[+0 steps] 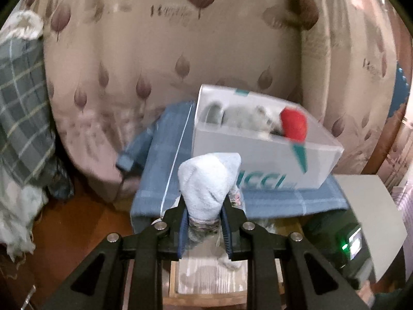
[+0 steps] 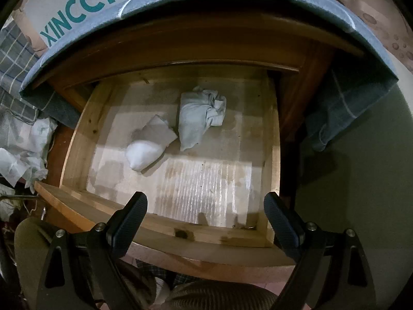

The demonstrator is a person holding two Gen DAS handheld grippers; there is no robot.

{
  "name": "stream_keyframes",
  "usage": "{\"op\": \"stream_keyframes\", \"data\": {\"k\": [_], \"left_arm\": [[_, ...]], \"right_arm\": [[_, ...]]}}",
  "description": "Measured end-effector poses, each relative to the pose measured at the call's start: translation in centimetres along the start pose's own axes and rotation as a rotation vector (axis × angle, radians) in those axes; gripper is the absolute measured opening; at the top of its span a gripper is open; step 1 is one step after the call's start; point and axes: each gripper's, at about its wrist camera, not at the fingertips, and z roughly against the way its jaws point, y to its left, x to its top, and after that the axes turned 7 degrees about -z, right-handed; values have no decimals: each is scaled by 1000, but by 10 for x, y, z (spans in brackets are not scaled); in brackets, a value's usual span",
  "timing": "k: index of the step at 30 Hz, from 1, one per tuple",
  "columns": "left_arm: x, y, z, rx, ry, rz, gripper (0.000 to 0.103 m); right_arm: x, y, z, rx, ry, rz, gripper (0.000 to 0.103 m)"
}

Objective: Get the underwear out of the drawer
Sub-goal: 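Carry the white patterned sock into the white box with the left tool and open it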

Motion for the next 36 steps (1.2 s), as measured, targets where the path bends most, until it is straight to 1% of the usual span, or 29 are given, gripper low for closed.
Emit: {"op": "stream_keyframes", "data": {"k": [5, 9, 12, 16, 21, 22, 27, 32, 36], "left_arm": [[54, -3, 15, -30, -18, -9, 22], [92, -6, 17, -68, -27, -11, 23], [118, -12, 11, -77, -25, -32, 22], [141, -22, -14, -90, 24, -57, 22], [151, -34, -47, -114, 69, -62, 22], [152, -35, -54, -110, 77, -63, 22], [156, -36, -89, -119, 128, -50, 22], [153, -33, -126, -88, 179, -54, 23], [145, -30, -149, -82, 206, -44, 23]], "right_arm": [[0, -1, 0, 7, -2, -2, 90], [0, -2, 0, 10, -2, -6, 90], [0, -1, 0, 7, -2, -3, 90], [0, 0, 1, 10, -2, -4, 90], [-1, -1, 0, 14, -5, -7, 90], [-1, -1, 0, 16, -4, -7, 90], [-2, -1, 1, 25, -7, -13, 90], [-2, -1, 0, 37, -4, -27, 90], [-2, -1, -1, 43, -2, -27, 90]]}}
